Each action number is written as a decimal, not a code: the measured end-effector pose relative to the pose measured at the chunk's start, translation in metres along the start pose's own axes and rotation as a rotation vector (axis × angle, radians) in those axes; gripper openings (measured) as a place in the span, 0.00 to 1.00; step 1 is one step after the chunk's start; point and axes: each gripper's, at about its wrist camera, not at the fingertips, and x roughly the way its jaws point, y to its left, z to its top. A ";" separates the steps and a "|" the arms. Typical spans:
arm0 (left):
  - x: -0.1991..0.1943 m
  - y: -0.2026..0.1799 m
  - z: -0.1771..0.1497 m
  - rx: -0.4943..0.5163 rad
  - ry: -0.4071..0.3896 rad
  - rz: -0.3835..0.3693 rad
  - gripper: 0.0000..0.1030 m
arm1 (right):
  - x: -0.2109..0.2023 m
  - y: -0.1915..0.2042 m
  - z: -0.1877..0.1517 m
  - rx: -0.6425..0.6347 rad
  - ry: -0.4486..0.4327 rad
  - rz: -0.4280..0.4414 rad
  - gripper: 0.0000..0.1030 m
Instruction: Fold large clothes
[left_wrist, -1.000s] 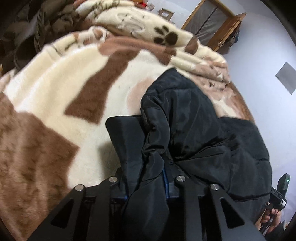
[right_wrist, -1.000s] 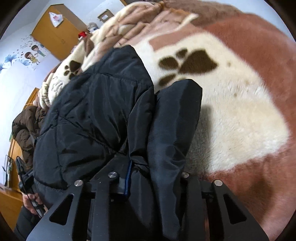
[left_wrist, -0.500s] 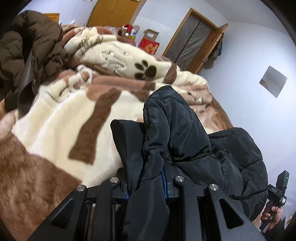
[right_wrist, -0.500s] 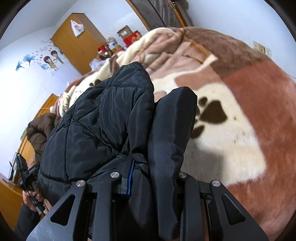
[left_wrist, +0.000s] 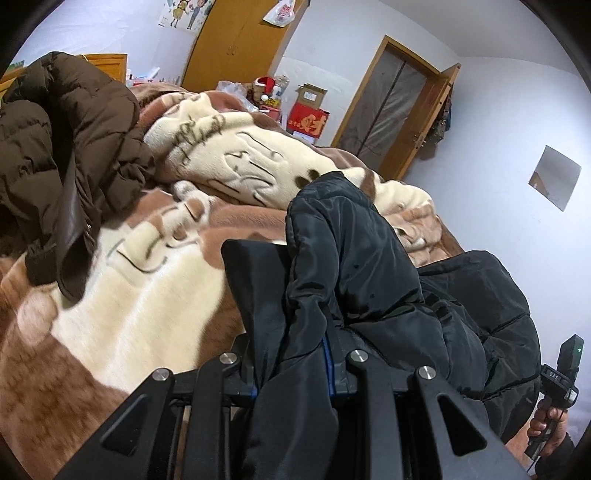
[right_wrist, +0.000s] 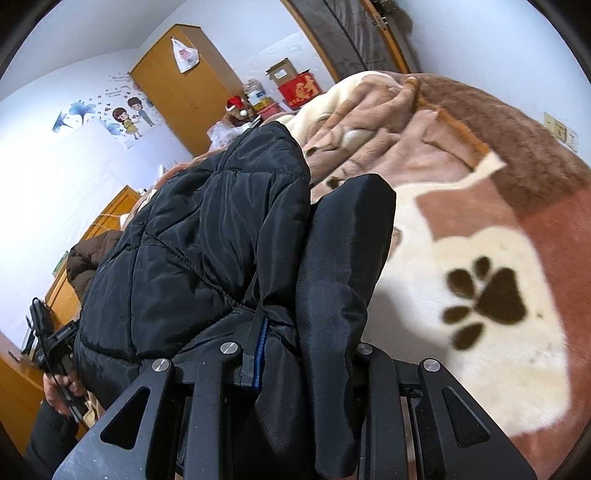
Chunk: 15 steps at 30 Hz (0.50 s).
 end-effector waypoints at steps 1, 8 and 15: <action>0.003 0.005 0.002 0.001 -0.002 0.005 0.25 | 0.007 0.002 0.001 0.002 0.003 0.006 0.25; 0.045 0.053 -0.008 -0.028 0.031 0.038 0.25 | 0.068 -0.001 -0.009 0.012 0.055 0.026 0.26; 0.113 0.107 -0.063 -0.126 0.164 0.114 0.31 | 0.127 -0.041 -0.053 0.098 0.165 -0.043 0.32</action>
